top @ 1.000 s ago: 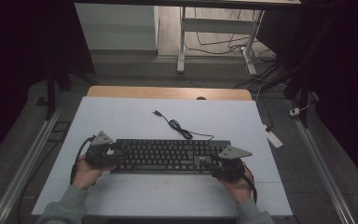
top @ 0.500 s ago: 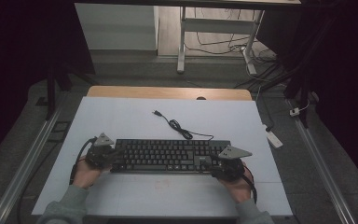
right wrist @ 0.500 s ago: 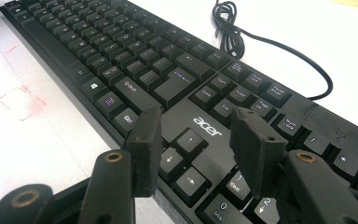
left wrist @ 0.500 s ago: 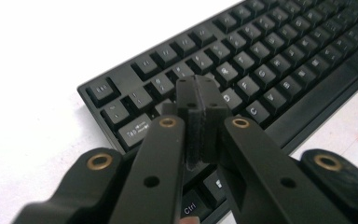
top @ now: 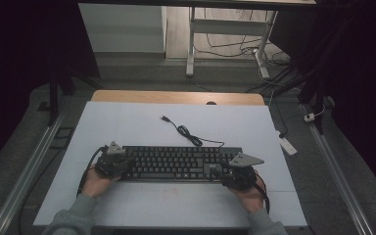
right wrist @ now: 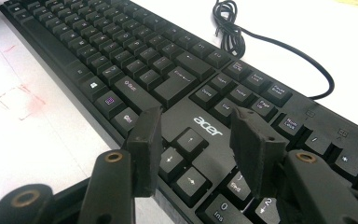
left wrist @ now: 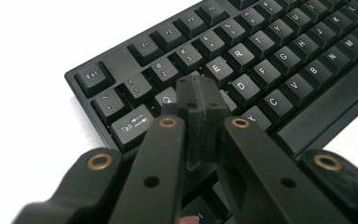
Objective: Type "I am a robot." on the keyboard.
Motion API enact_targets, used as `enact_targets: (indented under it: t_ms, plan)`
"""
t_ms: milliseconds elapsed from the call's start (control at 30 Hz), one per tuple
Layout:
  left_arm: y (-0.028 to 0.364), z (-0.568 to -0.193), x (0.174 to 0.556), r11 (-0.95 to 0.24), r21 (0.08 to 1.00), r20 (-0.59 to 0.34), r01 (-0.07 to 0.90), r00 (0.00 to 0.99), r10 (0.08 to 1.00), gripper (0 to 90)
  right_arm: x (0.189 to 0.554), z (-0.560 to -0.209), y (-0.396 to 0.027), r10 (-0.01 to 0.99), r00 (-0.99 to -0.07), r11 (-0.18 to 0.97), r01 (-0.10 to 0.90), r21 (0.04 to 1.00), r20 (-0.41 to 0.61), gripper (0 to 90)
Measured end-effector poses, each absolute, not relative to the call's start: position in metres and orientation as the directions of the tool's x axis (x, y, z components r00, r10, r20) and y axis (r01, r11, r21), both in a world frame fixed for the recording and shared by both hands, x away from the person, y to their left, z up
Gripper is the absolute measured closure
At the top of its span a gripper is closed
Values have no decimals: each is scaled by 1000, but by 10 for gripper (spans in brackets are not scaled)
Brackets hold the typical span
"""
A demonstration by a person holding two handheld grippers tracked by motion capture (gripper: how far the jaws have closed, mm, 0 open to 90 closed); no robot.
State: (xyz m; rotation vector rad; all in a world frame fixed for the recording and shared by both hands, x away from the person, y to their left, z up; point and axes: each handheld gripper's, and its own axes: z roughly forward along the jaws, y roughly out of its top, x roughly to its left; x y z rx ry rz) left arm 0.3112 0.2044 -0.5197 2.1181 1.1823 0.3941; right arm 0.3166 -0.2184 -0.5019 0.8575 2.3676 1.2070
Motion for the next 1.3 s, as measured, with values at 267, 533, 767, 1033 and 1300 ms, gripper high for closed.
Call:
enact_targets:
  t_ms: [267,533,767,1033,1300]
  plan:
    - [202,-522,312,-368,675,-60,639,545,837,890,317,-502,-218,653,-756,454,357,816,-33,538]
    - [201,-524,312,-378,667,-54,642,547,835,891,317,-502,-218,653,-756,455,360,815,-30,538]
    - [213,-511,301,-320,741,-76,591,547,834,864,317,-501,-222,644,-765,449,353,821,-24,539]
    - [221,-502,295,-258,776,-132,575,549,826,658,316,-502,-224,629,-778,444,348,826,-10,539]
    - [218,-499,293,-241,784,-157,572,558,815,483,317,-503,-223,629,-777,441,354,825,-3,540]
